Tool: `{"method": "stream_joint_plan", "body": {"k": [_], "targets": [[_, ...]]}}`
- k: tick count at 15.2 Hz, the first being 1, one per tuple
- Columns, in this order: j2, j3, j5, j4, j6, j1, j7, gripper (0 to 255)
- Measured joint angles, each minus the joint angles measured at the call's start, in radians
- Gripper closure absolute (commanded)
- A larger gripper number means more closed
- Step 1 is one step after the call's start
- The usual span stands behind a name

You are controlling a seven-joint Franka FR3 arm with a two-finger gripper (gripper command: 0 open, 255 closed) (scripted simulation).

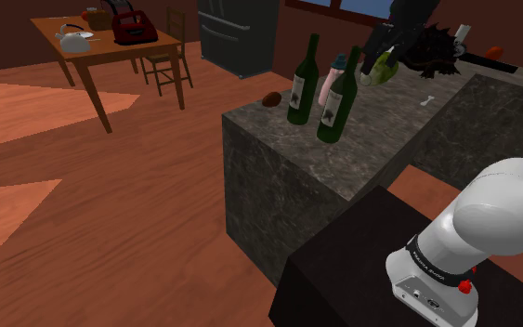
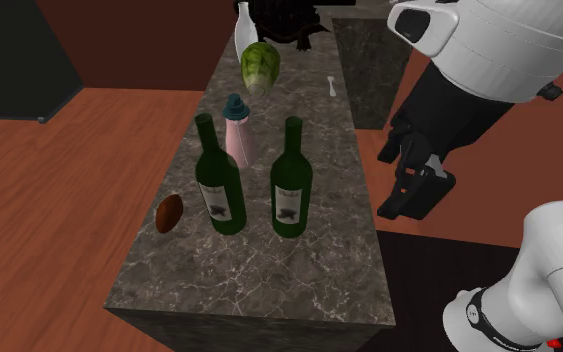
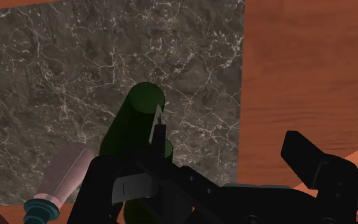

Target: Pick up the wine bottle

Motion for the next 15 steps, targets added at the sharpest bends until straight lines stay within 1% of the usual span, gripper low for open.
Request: {"method": "stream_joint_plan", "body": {"k": [2,6,11,15], "targets": [[0.018,-0.004,-0.001,0.014,0.001,-0.001,-0.004,0],[0.17,-0.038,-0.011,0.122,0.024,-0.007,-0.04,0],[0.402,-0.075,-0.007,0.329,0.018,-0.01,-0.085,0],[0.578,-0.1,0.006,0.508,-0.009,-0.012,-0.121,0]]}}
